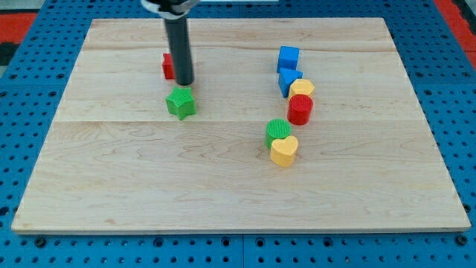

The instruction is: Push the green star along with yellow heart towards the bottom right

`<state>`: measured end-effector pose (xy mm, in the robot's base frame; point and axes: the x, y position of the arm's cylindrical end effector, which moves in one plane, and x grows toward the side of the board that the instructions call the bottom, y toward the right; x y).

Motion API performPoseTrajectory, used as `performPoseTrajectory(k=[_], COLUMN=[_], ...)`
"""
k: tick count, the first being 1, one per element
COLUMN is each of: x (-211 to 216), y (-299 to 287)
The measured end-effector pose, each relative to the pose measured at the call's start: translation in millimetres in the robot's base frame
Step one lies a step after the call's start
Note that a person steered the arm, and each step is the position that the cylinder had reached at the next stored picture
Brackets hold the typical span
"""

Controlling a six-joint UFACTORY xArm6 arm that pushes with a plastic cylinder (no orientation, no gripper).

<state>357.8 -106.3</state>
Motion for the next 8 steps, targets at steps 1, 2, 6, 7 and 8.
performPoseTrajectory(k=[1, 2, 6, 7, 8], x=[16.5, 19.5, 42.3, 47.1, 52.2], y=[-27.5, -27.9, 20.3, 49.9, 75.4])
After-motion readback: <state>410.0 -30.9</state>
